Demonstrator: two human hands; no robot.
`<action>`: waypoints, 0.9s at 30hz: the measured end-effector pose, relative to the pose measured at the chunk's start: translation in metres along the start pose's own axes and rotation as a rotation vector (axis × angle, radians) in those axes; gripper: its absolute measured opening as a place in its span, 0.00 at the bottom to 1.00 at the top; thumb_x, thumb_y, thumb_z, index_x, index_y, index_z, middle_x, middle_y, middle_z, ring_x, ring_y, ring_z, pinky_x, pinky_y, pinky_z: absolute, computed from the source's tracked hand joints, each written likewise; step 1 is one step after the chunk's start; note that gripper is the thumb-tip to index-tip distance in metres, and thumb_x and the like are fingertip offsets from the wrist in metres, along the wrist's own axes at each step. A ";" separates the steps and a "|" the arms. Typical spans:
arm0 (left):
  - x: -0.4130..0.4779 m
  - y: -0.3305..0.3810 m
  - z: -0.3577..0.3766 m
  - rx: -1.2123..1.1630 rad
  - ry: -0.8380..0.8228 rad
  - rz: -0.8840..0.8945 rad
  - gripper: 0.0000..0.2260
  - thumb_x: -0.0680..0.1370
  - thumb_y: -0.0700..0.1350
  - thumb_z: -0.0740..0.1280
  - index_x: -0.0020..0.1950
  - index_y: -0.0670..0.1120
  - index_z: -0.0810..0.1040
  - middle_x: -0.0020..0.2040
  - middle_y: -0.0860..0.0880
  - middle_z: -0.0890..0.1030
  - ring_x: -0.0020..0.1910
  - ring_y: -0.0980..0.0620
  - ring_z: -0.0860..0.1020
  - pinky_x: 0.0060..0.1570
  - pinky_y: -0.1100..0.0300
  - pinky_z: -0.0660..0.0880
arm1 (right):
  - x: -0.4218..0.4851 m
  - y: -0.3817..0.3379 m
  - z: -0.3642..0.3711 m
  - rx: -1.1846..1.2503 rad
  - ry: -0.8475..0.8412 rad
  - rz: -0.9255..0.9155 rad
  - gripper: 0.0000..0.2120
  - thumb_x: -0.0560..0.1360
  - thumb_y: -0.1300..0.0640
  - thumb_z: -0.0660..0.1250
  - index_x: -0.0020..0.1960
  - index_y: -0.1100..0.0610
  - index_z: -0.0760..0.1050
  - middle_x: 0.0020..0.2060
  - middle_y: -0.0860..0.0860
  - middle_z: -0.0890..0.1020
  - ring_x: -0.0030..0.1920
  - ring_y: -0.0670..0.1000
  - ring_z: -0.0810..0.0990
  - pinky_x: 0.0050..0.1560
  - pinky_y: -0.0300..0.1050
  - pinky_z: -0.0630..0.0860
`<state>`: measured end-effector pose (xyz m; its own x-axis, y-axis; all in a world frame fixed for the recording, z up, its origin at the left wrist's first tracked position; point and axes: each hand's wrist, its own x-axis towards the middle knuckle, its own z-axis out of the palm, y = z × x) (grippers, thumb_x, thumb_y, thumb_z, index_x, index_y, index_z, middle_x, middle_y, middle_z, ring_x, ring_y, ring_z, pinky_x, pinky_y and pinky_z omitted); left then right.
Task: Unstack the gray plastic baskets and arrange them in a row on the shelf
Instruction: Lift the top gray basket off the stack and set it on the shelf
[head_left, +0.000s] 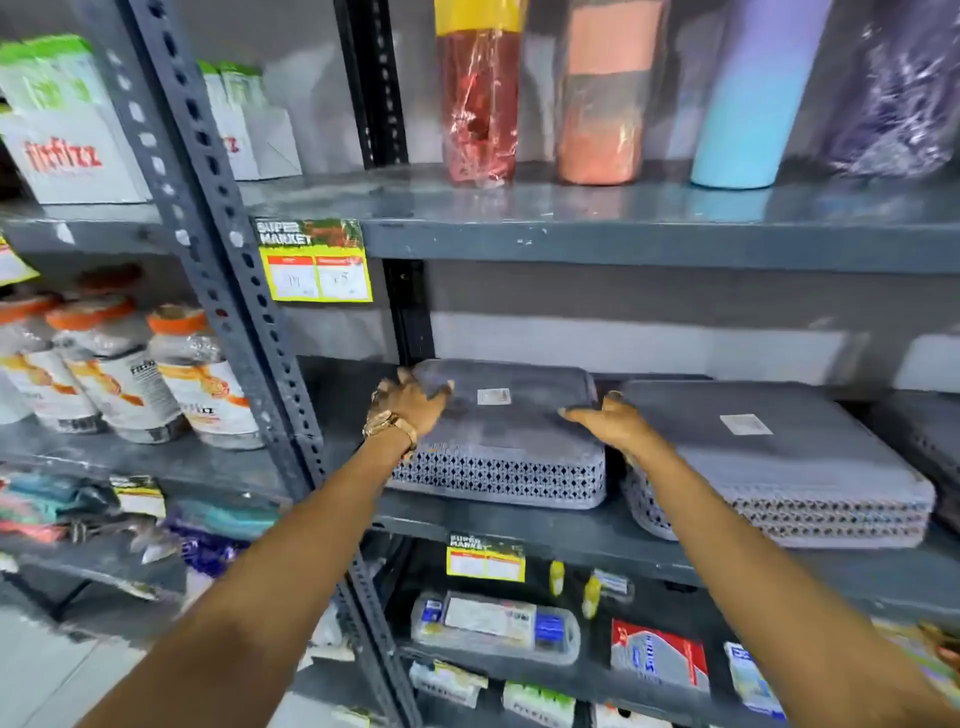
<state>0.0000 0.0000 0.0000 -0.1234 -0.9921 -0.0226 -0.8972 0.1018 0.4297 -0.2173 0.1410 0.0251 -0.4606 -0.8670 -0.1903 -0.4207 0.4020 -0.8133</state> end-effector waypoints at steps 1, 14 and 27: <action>0.002 -0.003 0.004 -0.063 -0.034 -0.074 0.42 0.72 0.71 0.51 0.78 0.47 0.54 0.77 0.39 0.57 0.74 0.35 0.59 0.73 0.42 0.60 | -0.001 0.001 0.001 0.062 0.011 0.025 0.37 0.75 0.44 0.67 0.75 0.62 0.59 0.73 0.58 0.66 0.68 0.59 0.71 0.60 0.47 0.73; 0.000 -0.001 -0.005 -1.010 0.305 -0.111 0.31 0.79 0.64 0.50 0.78 0.51 0.55 0.80 0.43 0.48 0.79 0.44 0.44 0.75 0.44 0.42 | 0.027 -0.031 0.014 0.679 0.388 0.046 0.51 0.59 0.20 0.50 0.75 0.45 0.60 0.76 0.47 0.62 0.76 0.54 0.60 0.74 0.62 0.54; 0.007 -0.025 -0.003 -1.448 0.401 -0.118 0.41 0.72 0.72 0.49 0.72 0.42 0.67 0.74 0.40 0.66 0.75 0.43 0.62 0.74 0.47 0.58 | 0.022 0.005 0.025 0.949 0.376 0.020 0.38 0.70 0.26 0.47 0.67 0.50 0.70 0.62 0.50 0.78 0.64 0.53 0.75 0.72 0.52 0.66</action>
<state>0.0225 -0.0100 -0.0081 0.2529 -0.9673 0.0187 0.3184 0.1014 0.9425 -0.2095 0.1165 0.0030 -0.7449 -0.6485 -0.1566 0.3075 -0.1254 -0.9433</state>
